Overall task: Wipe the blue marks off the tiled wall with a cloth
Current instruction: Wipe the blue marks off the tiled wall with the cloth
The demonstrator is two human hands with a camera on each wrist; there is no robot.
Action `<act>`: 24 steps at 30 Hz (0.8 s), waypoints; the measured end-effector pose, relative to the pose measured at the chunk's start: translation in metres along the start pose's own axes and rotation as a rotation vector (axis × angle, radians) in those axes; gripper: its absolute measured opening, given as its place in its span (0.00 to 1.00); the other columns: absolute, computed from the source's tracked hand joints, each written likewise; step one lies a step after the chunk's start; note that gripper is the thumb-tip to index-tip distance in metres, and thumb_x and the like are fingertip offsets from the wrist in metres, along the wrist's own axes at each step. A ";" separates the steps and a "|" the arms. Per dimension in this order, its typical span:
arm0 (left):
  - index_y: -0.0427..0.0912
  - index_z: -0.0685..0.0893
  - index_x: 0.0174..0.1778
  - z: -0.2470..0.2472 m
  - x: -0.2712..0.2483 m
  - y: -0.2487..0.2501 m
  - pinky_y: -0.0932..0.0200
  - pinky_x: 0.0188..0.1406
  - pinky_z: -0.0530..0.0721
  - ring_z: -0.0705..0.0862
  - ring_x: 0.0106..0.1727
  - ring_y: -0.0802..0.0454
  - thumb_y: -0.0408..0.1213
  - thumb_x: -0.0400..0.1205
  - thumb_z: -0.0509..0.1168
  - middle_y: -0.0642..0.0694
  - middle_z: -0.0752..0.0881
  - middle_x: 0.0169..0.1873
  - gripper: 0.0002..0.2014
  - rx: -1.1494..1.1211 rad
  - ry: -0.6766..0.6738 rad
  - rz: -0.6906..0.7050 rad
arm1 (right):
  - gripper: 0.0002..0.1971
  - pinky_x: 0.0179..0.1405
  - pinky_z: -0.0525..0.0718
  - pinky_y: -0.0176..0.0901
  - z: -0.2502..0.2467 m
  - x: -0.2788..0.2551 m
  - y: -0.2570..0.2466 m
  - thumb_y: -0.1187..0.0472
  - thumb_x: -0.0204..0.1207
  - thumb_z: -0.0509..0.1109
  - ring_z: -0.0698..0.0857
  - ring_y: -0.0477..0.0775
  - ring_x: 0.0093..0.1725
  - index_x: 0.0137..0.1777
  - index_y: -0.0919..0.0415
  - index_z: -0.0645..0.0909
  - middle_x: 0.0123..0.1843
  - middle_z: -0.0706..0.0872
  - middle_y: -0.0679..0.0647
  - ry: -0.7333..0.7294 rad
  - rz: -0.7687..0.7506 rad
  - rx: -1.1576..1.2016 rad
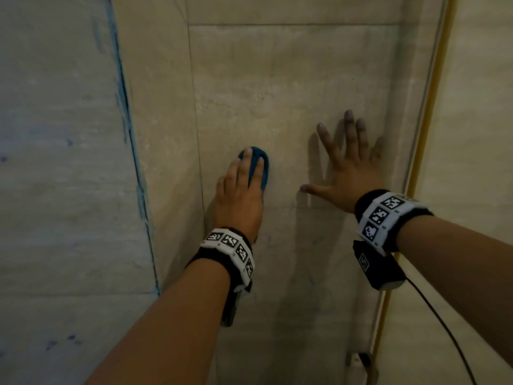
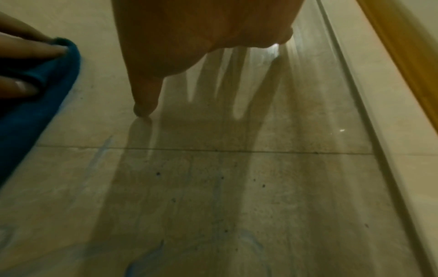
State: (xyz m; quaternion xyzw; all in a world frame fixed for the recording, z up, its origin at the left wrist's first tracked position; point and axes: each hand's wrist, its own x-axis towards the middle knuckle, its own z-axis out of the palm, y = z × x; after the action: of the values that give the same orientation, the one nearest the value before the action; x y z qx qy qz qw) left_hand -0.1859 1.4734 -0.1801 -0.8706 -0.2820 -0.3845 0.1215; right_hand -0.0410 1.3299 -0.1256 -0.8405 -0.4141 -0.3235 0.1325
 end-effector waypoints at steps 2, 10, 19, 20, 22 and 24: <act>0.47 0.35 0.83 -0.004 0.005 -0.004 0.51 0.80 0.52 0.43 0.82 0.43 0.30 0.84 0.58 0.47 0.32 0.82 0.41 -0.009 -0.012 -0.085 | 0.60 0.76 0.36 0.74 0.004 -0.006 0.004 0.25 0.62 0.67 0.27 0.60 0.80 0.77 0.36 0.23 0.81 0.22 0.55 0.004 0.014 -0.002; 0.41 0.72 0.77 0.028 -0.005 -0.005 0.45 0.56 0.83 0.65 0.68 0.40 0.12 0.54 0.75 0.39 0.73 0.76 0.52 -0.024 0.258 0.101 | 0.63 0.75 0.38 0.76 0.007 -0.004 0.008 0.26 0.60 0.70 0.23 0.61 0.78 0.74 0.35 0.19 0.77 0.16 0.53 -0.088 0.056 0.008; 0.51 0.42 0.85 0.005 0.015 0.011 0.52 0.77 0.63 0.46 0.77 0.42 0.17 0.78 0.56 0.46 0.39 0.83 0.45 -0.041 0.073 -0.056 | 0.64 0.75 0.37 0.76 0.006 -0.004 0.008 0.26 0.59 0.71 0.23 0.61 0.78 0.75 0.36 0.20 0.78 0.17 0.54 -0.089 0.059 0.021; 0.51 0.38 0.84 0.003 0.017 0.016 0.53 0.77 0.61 0.44 0.77 0.42 0.18 0.79 0.53 0.47 0.37 0.83 0.44 -0.051 0.055 -0.090 | 0.64 0.75 0.37 0.76 0.007 -0.004 0.008 0.26 0.59 0.71 0.23 0.61 0.78 0.74 0.36 0.19 0.78 0.17 0.54 -0.090 0.058 0.020; 0.50 0.44 0.85 0.009 0.018 0.022 0.53 0.74 0.66 0.47 0.74 0.42 0.18 0.76 0.53 0.46 0.42 0.84 0.44 -0.010 0.131 -0.062 | 0.64 0.75 0.37 0.77 0.007 -0.003 0.008 0.26 0.59 0.71 0.23 0.62 0.79 0.74 0.36 0.19 0.78 0.17 0.54 -0.087 0.058 0.013; 0.47 0.63 0.82 0.022 0.013 0.024 0.50 0.64 0.78 0.58 0.70 0.41 0.19 0.67 0.56 0.43 0.56 0.82 0.43 0.018 0.250 0.065 | 0.65 0.75 0.38 0.77 0.008 -0.002 0.008 0.25 0.58 0.71 0.23 0.62 0.79 0.73 0.35 0.18 0.77 0.17 0.54 -0.079 0.065 0.003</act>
State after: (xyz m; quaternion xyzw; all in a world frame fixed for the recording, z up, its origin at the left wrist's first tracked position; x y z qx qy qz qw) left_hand -0.1510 1.4687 -0.1851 -0.8232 -0.2398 -0.4835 0.1760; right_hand -0.0324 1.3275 -0.1329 -0.8654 -0.3920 -0.2847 0.1278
